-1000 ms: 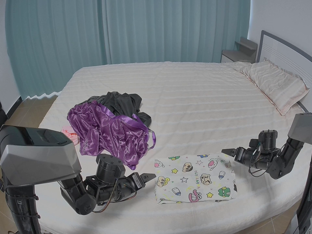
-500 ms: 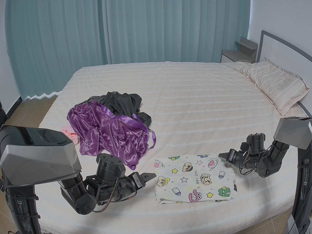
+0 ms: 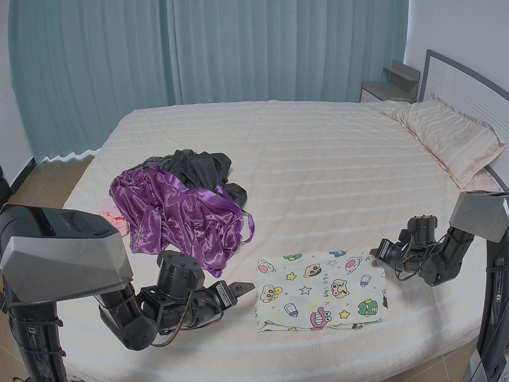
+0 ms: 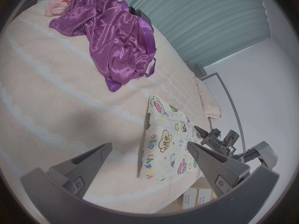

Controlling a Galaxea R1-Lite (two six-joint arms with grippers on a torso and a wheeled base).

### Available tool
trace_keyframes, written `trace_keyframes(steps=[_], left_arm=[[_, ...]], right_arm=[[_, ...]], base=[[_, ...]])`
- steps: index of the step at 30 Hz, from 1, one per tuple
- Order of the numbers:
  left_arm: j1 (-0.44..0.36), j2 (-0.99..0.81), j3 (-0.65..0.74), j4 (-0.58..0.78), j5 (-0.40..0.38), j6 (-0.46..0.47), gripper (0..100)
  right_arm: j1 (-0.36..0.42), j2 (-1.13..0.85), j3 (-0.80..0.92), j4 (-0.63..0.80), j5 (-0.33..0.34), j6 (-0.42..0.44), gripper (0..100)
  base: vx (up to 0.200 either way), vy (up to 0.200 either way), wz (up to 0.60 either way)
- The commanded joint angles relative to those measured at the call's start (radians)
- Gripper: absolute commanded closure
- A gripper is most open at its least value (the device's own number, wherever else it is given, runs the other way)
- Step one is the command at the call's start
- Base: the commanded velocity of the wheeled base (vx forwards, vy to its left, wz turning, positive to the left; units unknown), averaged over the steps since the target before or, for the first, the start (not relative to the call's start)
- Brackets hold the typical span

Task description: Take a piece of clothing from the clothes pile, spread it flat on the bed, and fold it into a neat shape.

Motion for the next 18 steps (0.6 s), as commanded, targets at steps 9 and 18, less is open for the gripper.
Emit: trace_keyframes(steps=[9, 18], left_arm=[[0.004, -0.007, 0.001, 0.0, 0.003, 0.003, 0], [0.087, -0.242, -0.016, 0.021, 0.048, 0.032, 0]], right_arm=[[0.003, -0.029, 0.013, -0.005, -0.004, 0.0, 0], [-0.062, -0.302, 0.167, -0.003, -0.049, -0.002, 0]], base=[[0.0, 0.0, 0.0], [0.0, 0.0, 0.0]])
